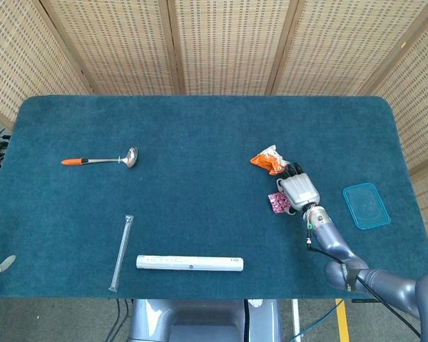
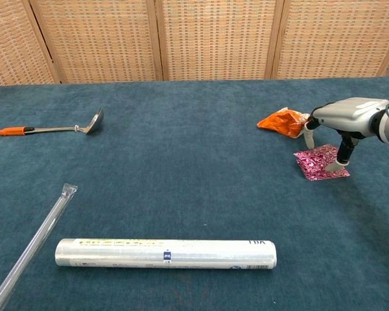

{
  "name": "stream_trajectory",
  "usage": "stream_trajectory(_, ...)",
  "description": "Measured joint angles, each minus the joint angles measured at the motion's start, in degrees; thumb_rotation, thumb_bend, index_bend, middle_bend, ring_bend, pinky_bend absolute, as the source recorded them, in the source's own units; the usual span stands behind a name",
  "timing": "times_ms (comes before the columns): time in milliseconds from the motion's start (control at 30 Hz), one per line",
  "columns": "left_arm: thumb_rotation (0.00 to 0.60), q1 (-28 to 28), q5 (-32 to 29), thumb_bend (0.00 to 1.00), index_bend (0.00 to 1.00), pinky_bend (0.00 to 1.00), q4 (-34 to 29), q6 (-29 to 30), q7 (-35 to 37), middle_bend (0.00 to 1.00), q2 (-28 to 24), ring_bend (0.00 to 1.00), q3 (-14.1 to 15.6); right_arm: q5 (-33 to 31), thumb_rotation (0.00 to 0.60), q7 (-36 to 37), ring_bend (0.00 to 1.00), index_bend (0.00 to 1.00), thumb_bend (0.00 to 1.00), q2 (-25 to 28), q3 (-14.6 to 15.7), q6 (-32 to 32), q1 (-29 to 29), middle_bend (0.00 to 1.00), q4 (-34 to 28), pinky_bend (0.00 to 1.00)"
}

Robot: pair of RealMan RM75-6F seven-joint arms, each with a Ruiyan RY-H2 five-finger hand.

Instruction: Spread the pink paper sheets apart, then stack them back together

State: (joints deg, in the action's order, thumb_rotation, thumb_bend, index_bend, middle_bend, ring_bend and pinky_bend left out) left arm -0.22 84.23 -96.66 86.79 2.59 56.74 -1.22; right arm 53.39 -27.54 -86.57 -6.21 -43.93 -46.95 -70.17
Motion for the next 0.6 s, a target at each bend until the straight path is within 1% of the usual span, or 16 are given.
stream_trajectory(233, 0.572, 0.0, -0.1, 0.00, 0.10, 0.00, 0.2, -0.1, 0.1, 0.00, 0.1, 0.00, 0.0, -0.6, 0.600, -0.5, 0.00, 0.32, 0.26, 0.3, 0.1, 0.3, -0.2, 0.17, -0.2, 0.00)
stream_trajectory(600, 0.572, -0.1, 0.2, 0.00, 0.10, 0.00, 0.2, 0.0, 0.4, 0.00, 0.1, 0.00, -0.1, -1.2, 0.600, -1.1, 0.00, 0.31, 0.26, 1.4, 0.5, -0.5, 0.1, 0.16, -1.1, 0.00)
